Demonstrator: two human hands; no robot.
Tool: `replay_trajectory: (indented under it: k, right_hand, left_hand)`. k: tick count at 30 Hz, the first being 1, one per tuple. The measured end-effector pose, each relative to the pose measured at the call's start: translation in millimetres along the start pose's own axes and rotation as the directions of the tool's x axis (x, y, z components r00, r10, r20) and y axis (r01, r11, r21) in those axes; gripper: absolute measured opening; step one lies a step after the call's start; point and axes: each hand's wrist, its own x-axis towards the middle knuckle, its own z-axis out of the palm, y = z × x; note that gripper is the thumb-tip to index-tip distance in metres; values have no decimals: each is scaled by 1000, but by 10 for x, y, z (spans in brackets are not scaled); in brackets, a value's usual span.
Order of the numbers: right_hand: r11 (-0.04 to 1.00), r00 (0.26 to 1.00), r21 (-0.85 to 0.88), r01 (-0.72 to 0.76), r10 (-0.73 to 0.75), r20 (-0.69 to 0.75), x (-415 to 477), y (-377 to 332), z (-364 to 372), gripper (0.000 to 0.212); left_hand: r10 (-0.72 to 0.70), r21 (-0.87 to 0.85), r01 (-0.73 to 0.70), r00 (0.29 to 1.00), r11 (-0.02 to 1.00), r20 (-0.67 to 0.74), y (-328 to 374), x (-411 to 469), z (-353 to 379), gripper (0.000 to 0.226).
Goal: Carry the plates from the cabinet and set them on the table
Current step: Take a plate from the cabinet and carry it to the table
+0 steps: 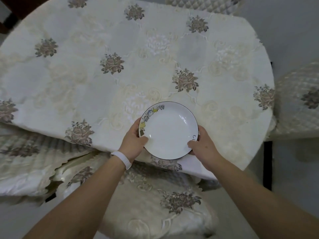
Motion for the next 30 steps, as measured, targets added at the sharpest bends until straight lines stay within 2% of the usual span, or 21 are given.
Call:
replay_trajectory:
  k: [5, 13, 21, 27, 30]
  right_hand:
    - [998, 999, -44, -36, 35, -18, 196, 27, 103, 62]
    - [997, 998, -63, -45, 43, -38, 369, 55, 216, 60]
    - [998, 999, -58, -40, 38, -33, 440, 46, 256, 67]
    - [999, 999, -36, -29, 28, -23, 395, 17, 260, 58]
    - [999, 1000, -28, -23, 22, -20, 309, 10, 195, 50]
  left_hand:
    - [-21, 101, 24, 999, 995, -30, -87, 170, -85, 76]
    - [-53, 66, 58, 996, 996, -72, -274, 342, -148, 75]
    - [-49, 25, 53, 988, 998, -147, -259, 318, -137, 75]
    - [-100, -46, 91, 963, 995, -251, -220, 283, -182, 48]
    - [-151, -95, 133, 963, 987, -222, -159, 170, -199, 42]
